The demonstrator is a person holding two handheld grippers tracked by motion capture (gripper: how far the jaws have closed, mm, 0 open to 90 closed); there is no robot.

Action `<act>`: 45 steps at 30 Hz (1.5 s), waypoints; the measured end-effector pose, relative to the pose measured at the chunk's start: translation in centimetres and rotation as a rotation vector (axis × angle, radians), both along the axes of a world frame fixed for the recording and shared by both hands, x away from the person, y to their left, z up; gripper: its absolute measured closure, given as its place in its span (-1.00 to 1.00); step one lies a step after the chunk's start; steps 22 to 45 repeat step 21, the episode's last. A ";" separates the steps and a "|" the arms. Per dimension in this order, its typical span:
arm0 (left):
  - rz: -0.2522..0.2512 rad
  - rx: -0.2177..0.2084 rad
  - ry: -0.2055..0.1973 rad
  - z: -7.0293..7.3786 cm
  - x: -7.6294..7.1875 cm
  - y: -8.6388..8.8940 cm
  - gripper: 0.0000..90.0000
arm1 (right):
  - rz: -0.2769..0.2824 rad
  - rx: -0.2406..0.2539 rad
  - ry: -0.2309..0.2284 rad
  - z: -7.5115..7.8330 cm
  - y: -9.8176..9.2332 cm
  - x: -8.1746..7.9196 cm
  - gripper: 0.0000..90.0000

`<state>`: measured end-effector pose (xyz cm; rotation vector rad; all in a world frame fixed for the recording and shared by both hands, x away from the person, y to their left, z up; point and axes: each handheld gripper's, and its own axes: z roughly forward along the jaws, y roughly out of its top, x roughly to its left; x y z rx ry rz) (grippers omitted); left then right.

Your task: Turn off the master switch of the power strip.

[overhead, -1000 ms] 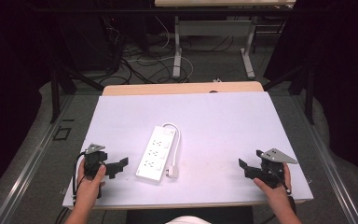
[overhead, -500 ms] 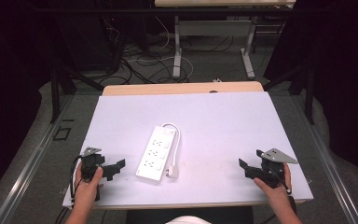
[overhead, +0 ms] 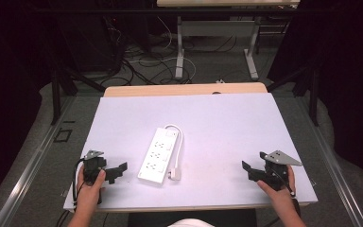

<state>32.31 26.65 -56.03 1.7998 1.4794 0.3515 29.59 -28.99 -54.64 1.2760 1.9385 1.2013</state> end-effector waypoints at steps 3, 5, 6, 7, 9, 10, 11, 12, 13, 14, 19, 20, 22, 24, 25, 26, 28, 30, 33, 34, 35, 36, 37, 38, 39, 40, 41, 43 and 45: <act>-0.001 0.001 0.001 0.0 0.0 0.0 -0.88 | 0.001 -0.004 0.001 0.0 0.0 0.0 -0.59; 0.004 0.007 0.000 -0.1 0.0 -0.1 -0.88 | -0.002 0.004 0.005 0.0 0.2 0.0 -0.59; -0.005 0.020 0.005 -0.1 0.0 0.0 -0.88 | -0.005 0.010 -0.004 -0.1 0.2 0.0 -0.59; -0.002 0.020 -0.001 -0.2 0.0 -0.1 -0.88 | -0.004 0.010 -0.004 -0.1 0.2 0.0 -0.59; -0.004 0.028 0.003 -0.1 0.0 -0.1 -0.88 | 0.001 0.005 -0.006 -0.1 0.1 0.0 -0.59; -0.002 0.025 0.002 -0.1 0.0 -0.2 -0.88 | 0.001 -0.001 0.001 0.0 0.0 0.0 -0.59; -0.002 0.025 0.001 -0.1 0.0 -0.2 -0.88 | 0.002 0.002 -0.003 -0.1 0.0 0.1 -0.59; -0.002 0.025 0.001 -0.1 0.0 -0.2 -0.88 | 0.002 0.008 -0.006 -0.1 0.0 0.1 -0.59; -0.001 0.025 0.001 -0.1 0.0 -0.2 -0.88 | 0.002 0.007 -0.005 -0.1 0.0 0.1 -0.59; -0.001 0.025 0.001 -0.1 0.0 -0.2 -0.88 | 0.003 0.006 -0.006 -0.1 0.0 0.1 -0.59; -0.003 0.027 0.001 -0.1 0.0 -0.2 -0.88 | 0.002 0.008 -0.008 -0.1 0.0 0.1 -0.59; 0.004 0.018 -0.001 -0.1 0.0 -0.2 -0.88 | 0.003 0.000 -0.006 -0.1 -0.1 0.1 -0.59; 0.003 0.019 -0.002 -0.1 0.0 -0.3 -0.88 | -0.002 0.003 -0.007 0.0 -0.1 0.0 -0.59; 0.003 0.019 -0.002 -0.1 0.0 -0.3 -0.88 | -0.002 0.003 -0.007 0.0 -0.1 0.0 -0.59; 0.003 0.019 -0.002 -0.1 0.0 -0.3 -0.88 | -0.002 0.003 -0.007 0.0 -0.1 0.0 -0.59; 0.003 0.019 -0.002 -0.1 0.0 -0.3 -0.88 | -0.002 0.003 -0.007 0.0 -0.1 0.0 -0.59; 0.003 0.019 -0.002 -0.1 0.0 -0.3 -0.88 | -0.002 0.003 -0.007 0.0 -0.1 0.0 -0.59; 0.003 0.019 -0.002 -0.1 0.0 -0.3 -0.88 | -0.002 0.003 -0.007 0.0 -0.1 0.0 -0.59; 0.003 0.019 -0.002 -0.1 0.0 -0.3 -0.88 | -0.002 0.003 -0.007 0.0 -0.1 0.0 -0.59; 0.003 0.019 -0.002 -0.1 0.0 -0.3 -0.88 | -0.002 0.003 -0.007 0.0 -0.1 0.0 -0.59; 0.003 0.019 -0.002 -0.1 0.0 -0.3 -0.88 | -0.002 0.003 -0.007 0.0 -0.1 0.0 -0.59; 0.003 0.019 -0.002 -0.1 0.0 -0.3 -0.88 | -0.002 0.003 -0.007 0.0 -0.1 0.0 -0.59; 0.003 0.019 -0.002 -0.1 0.0 -0.3 -0.88 | -0.002 0.003 -0.007 0.0 -0.1 0.0 -0.59; 0.003 0.019 -0.002 -0.1 0.0 -0.3 -0.88 | -0.002 0.003 -0.007 0.0 -0.1 0.0 -0.59; 0.003 0.019 -0.002 -0.1 0.0 -0.3 -0.88 | -0.002 0.003 -0.007 0.0 -0.1 0.0 -0.59; 0.003 0.019 -0.002 -0.1 0.0 -0.3 -0.88 | -0.002 0.003 -0.007 0.0 -0.1 0.0 -0.59; 0.003 0.019 -0.002 -0.1 0.0 -0.3 -0.88 | -0.002 0.003 -0.007 0.0 -0.1 0.0 -0.59; 0.003 0.019 -0.002 -0.1 0.0 -0.3 -0.88 | -0.002 0.003 -0.007 0.0 -0.1 0.0 -0.59; 0.003 0.019 -0.002 -0.1 0.0 -0.3 -0.88 | -0.002 0.003 -0.007 0.0 -0.1 0.0 -0.59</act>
